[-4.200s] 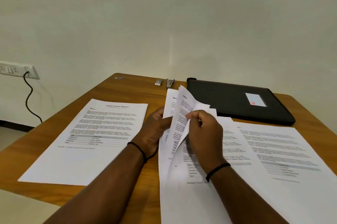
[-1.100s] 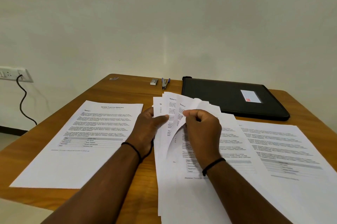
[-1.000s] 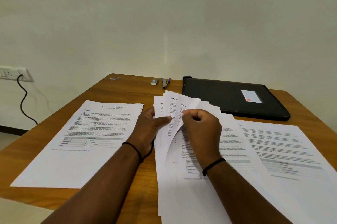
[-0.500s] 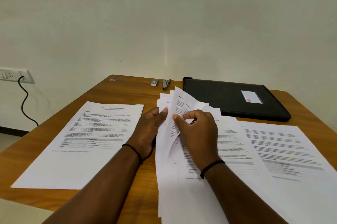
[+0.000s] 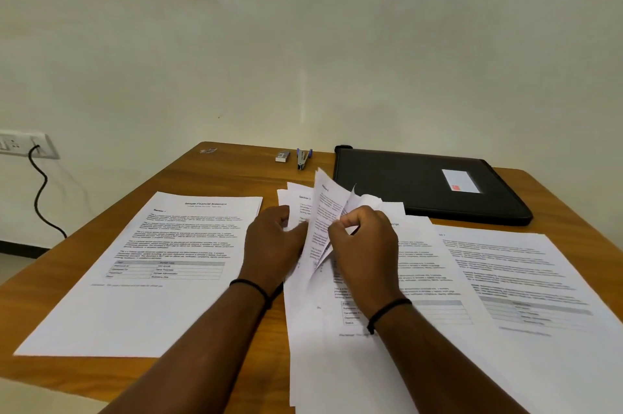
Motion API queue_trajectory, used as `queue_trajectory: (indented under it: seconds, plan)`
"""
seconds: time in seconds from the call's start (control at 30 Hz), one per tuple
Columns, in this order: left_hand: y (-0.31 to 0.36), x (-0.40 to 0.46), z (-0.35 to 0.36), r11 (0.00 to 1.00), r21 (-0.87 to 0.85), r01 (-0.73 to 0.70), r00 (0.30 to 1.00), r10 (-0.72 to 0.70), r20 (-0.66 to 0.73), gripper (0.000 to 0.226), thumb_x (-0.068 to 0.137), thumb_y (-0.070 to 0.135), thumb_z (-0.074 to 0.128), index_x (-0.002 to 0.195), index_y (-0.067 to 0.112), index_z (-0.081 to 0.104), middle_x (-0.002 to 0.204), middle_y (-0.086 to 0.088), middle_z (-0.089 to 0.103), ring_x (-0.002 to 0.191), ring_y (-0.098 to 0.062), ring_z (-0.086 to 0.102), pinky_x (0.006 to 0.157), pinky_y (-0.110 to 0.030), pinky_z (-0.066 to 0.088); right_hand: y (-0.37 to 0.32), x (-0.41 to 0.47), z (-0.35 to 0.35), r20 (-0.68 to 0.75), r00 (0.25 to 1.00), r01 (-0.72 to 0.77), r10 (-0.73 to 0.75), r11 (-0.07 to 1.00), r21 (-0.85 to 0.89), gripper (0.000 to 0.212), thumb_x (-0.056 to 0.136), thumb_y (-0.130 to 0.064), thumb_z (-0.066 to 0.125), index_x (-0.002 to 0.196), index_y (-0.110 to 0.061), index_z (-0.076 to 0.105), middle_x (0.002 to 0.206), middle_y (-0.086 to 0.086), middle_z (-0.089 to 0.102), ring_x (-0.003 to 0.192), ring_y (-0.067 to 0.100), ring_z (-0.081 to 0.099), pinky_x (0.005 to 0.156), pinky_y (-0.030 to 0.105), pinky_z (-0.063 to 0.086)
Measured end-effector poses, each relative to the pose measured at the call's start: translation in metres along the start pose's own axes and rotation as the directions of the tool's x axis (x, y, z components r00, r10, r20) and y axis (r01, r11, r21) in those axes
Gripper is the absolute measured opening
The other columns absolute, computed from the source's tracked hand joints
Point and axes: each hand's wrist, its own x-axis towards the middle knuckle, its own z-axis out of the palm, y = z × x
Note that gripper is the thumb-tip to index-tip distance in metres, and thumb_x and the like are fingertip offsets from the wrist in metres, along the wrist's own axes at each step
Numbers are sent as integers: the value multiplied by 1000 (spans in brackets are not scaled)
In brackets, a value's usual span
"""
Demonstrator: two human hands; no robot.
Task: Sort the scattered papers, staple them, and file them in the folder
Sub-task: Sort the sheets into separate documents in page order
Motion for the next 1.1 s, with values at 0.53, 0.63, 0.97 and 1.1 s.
queue_trajectory:
  seconds: [0.53,0.63,0.97,1.1]
  plan:
    - [50,-13,-52,950,292,-105,863,233,-448,25,100,31,53,88,14,67,78,-6,68,66,-22,57,54,-24,30,5,2,-3,-38,990,133,-135,990,-38,19,94,-11,49,93,-29,47,96,-6,50,86,15,54,71,33,52]
    - [71,-22,-80,838,435,-329,664,533,-524,20,98,21,56,96,10,73,78,-6,71,64,-22,62,56,-11,31,-2,-4,-9,-43,988,147,-149,988,-58,19,93,-7,49,96,-26,51,94,-2,52,79,15,56,65,32,51]
    - [148,-43,-113,638,313,-704,405,722,-561,30,102,21,51,97,0,72,83,-5,70,72,-11,58,70,-1,39,-55,-14,-79,-259,937,247,-235,969,17,27,96,-9,49,119,-23,44,106,2,60,96,19,59,82,38,54]
    - [167,-42,-104,794,45,-606,624,510,-593,17,97,17,62,83,7,63,73,8,55,67,9,55,58,-1,36,-62,-20,-119,-357,855,379,-376,923,-66,37,94,-5,53,119,-26,36,102,8,62,90,22,60,72,34,54]
